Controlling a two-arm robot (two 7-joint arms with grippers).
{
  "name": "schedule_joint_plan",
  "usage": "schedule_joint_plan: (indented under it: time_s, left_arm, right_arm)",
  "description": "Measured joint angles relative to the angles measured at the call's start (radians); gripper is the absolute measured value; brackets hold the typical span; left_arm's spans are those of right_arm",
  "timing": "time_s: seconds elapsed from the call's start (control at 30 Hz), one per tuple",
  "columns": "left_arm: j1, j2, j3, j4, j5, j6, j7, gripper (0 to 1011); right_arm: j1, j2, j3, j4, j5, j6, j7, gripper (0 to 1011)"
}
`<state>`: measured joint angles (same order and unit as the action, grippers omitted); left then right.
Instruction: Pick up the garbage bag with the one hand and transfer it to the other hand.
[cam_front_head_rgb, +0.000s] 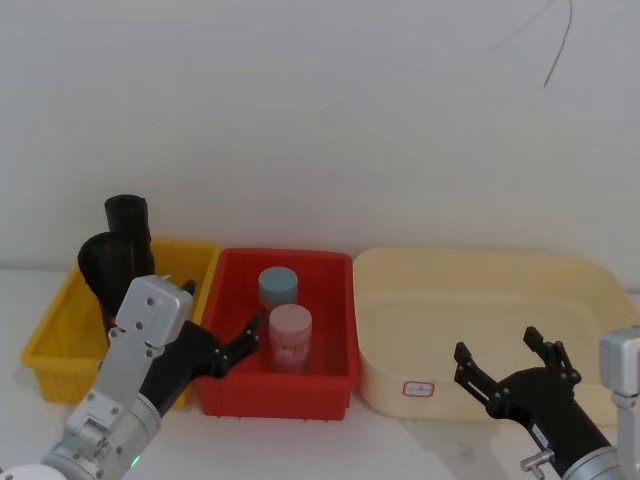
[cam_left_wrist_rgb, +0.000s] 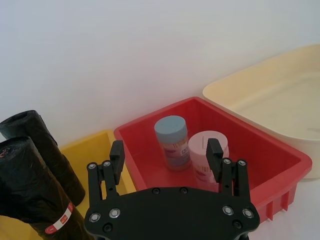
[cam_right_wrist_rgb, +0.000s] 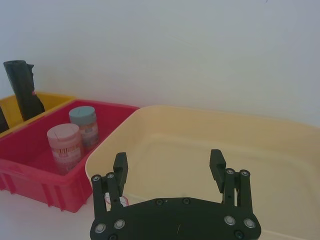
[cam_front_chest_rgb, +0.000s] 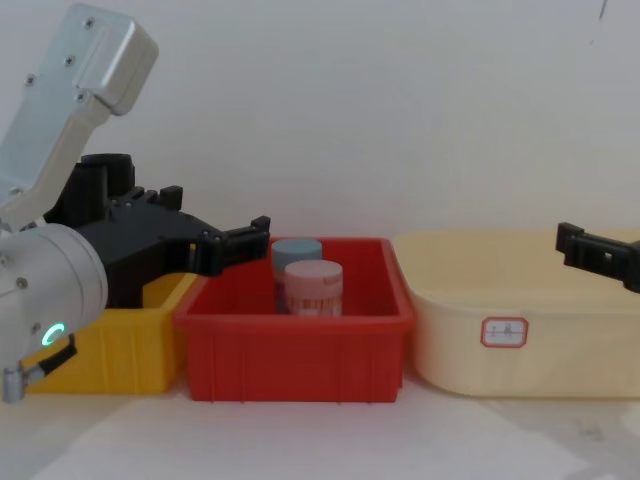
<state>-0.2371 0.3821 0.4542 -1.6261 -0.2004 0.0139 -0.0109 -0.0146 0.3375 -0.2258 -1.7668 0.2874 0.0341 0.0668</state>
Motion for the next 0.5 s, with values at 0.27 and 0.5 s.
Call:
schedule_joint_plan:
  time_s: [0.27, 0.5]
  left_arm:
    - [0.000, 0.000, 0.000, 0.000, 0.000, 0.000, 0.000, 1001]
    - [0.000, 0.000, 0.000, 0.000, 0.000, 0.000, 0.000, 1001]
  right_arm:
    - [0.000, 0.000, 0.000, 0.000, 0.000, 0.000, 0.000, 1001]
    - [0.000, 0.000, 0.000, 0.000, 0.000, 0.000, 0.000, 1001]
